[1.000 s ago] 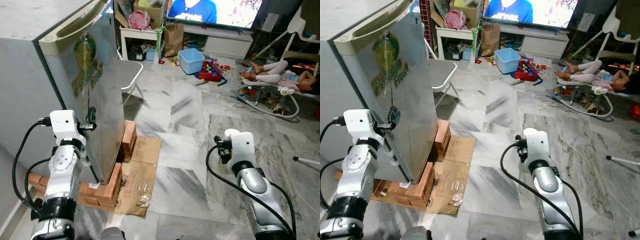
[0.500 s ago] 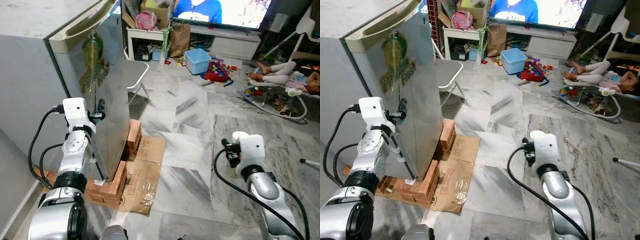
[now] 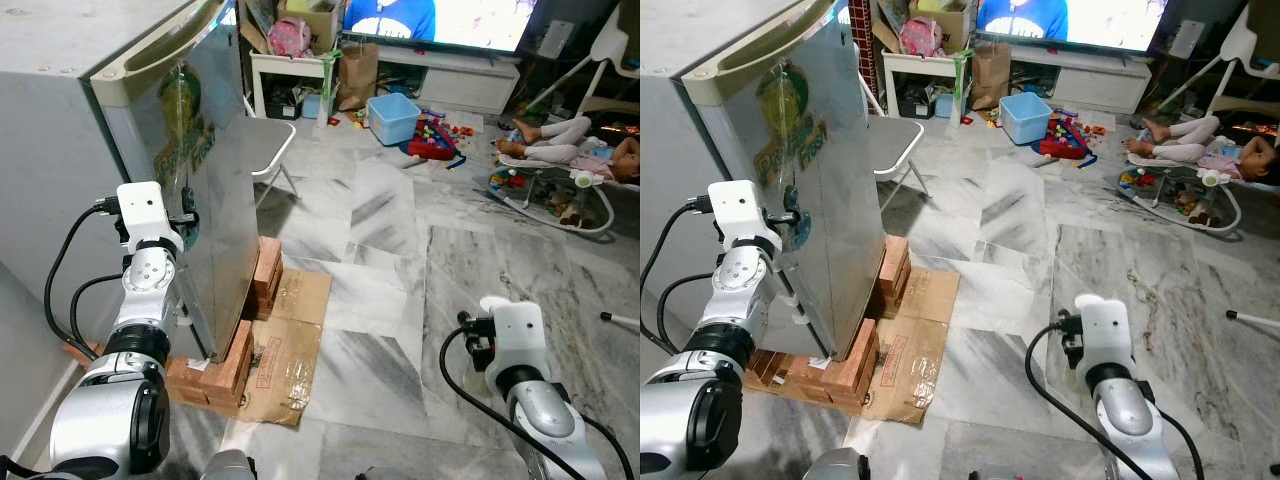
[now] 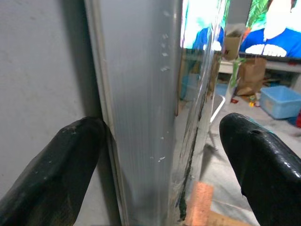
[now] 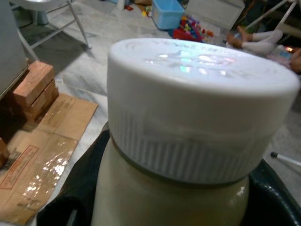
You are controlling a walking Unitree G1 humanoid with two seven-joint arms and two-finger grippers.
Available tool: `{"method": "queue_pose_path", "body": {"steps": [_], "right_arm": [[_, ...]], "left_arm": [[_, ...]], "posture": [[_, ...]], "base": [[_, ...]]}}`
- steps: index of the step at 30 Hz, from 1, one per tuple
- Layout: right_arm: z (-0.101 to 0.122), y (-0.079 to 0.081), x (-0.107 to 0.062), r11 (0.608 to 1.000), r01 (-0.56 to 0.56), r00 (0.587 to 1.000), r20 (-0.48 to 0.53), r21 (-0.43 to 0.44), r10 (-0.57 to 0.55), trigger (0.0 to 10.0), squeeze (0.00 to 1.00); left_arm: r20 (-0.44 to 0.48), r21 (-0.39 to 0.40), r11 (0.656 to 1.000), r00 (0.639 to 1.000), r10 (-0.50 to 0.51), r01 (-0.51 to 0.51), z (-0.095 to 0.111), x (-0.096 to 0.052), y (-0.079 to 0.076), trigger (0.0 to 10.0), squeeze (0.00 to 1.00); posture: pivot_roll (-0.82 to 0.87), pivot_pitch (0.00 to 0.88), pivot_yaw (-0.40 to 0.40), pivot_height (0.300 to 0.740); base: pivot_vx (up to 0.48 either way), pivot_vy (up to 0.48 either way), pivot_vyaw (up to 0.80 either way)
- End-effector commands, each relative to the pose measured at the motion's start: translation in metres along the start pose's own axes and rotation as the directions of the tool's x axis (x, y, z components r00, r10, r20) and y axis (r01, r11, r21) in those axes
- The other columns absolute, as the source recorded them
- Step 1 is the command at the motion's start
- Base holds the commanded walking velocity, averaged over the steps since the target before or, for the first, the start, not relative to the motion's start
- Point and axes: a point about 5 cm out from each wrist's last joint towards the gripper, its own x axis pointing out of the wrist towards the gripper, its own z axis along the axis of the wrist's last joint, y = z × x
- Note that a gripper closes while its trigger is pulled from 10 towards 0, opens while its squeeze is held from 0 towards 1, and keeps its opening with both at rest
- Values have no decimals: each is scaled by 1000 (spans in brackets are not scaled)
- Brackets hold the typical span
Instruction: Restocking fridge
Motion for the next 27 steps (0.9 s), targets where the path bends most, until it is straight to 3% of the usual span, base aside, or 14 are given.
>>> {"method": "queue_pose_path", "body": {"steps": [1, 4, 7, 8, 11, 12, 14, 15, 18, 21, 23, 24, 25, 27], "right_arm": [[12, -7, -3, 1000, 28, 999, 46, 10, -28, 10000, 0], [11, -8, -5, 999, 33, 999, 37, 14, -33, 10000, 0], [12, -8, -4, 999, 34, 999, 34, 19, -35, 10000, 0], [13, -7, -3, 999, 29, 999, 36, 22, -29, 10000, 0], [14, -6, -1, 999, 20, 999, 37, 25, -21, 10000, 0], [12, -6, -1, 1000, 20, 999, 30, 24, -21, 10000, 0], [10, -7, 0, 999, 24, 999, 23, 22, -25, 10000, 0], [7, -8, -1, 999, 37, 999, 5, 34, -37, 10000, 0], [1, -10, 1, 997, 61, 998, -26, 47, -60, 10000, 0], [-1, -11, 3, 995, 75, 996, -43, 63, -72, 10000, 0], [-3, -12, 4, 993, 96, 994, -59, 69, -92, 10000, 0], [-3, -12, 5, 992, 104, 993, -66, 72, -99, 10000, 0], [-4, -13, 6, 991, 113, 991, -75, 74, -108, 10000, 0], [-5, -12, 8, 989, 123, 990, -84, 85, -116, 10000, 0]], "left_arm": [[31, 7, 1000, 999, 29, -29, 13, 8, 6, 10000, 0], [32, -16, 1000, 999, 1, -1, 14, 9, 4, 10000, 0], [9, -79, 986, 989, -147, 147, 14, 9, -14, 10000, 0], [-3, -102, 959, 964, -265, 263, 12, 7, -30, 10000, 0], [-7, -90, 898, 902, -432, 430, 12, 2, -56, 10000, 0], [-6, -77, 834, 836, -548, 546, 12, -5, -77, 10000, 0], [6, -78, 773, 776, -631, 630, 13, -12, -93, 10000, 0], [30, -73, 682, 685, -728, 728, 15, -24, -116, 10000, 0], [73, -50, 433, 436, -897, 900, 20, -60, -161, 10000, 0], [85, -19, 273, 274, -958, 962, 23, -86, -184, 10000, 0], [103, 29, 88, 85, -991, 996, 30, -119, -208, 10000, 0], [114, 39, 26, 22, -993, 999, 33, -131, -216, 10000, 0], [133, 46, -21, -27, -991, 999, 39, -141, -224, 10000, 0], [158, 46, -52, -58, -986, 998, 45, -149, -231, 10000, 0]], "posture": [[-83, 0, -20, 716], [-84, 0, -20, 716], [-83, 0, -21, 716], [-80, 0, -21, 716], [-76, 0, -22, 716], [-70, 0, -23, 716], [-66, 0, -23, 716], [-62, 0, -23, 716], [-55, 0, -23, 716], [-50, 0, -23, 716], [-46, 0, -21, 716], [-45, 0, -19, 716], [-45, 0, -18, 716], [-45, 0, -14, 716]], "base": [[0, 0, 0], [0, 0, 0], [0, 0, 0], [0, 0, 0], [0, 0, 0], [0, 0, 0], [0, 0, 0], [0, 0, 0], [0, 0, 0], [0, 0, 0], [0, 0, 0], [0, 0, 0], [0, 0, 0], [0, 0, 0]]}}
